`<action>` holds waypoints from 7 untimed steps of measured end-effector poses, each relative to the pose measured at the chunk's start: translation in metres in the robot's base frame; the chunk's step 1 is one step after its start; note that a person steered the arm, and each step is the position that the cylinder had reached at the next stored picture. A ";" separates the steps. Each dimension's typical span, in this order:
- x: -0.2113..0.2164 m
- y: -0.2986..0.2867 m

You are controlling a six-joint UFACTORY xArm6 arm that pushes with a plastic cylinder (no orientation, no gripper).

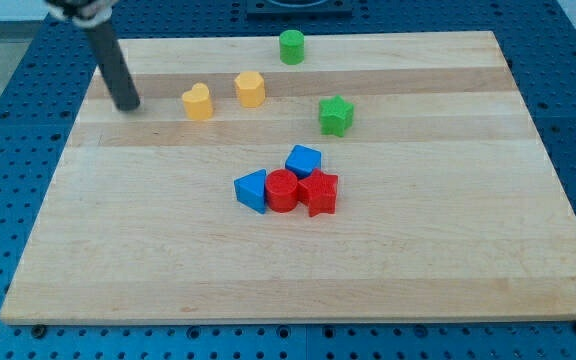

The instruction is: Place the heart left next to the hexagon

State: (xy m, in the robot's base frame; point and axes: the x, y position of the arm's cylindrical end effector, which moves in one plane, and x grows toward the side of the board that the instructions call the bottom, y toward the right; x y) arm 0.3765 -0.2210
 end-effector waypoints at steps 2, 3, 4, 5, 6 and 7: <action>0.010 0.036; -0.024 0.070; -0.024 0.072; -0.029 0.094; -0.034 0.119; -0.035 0.127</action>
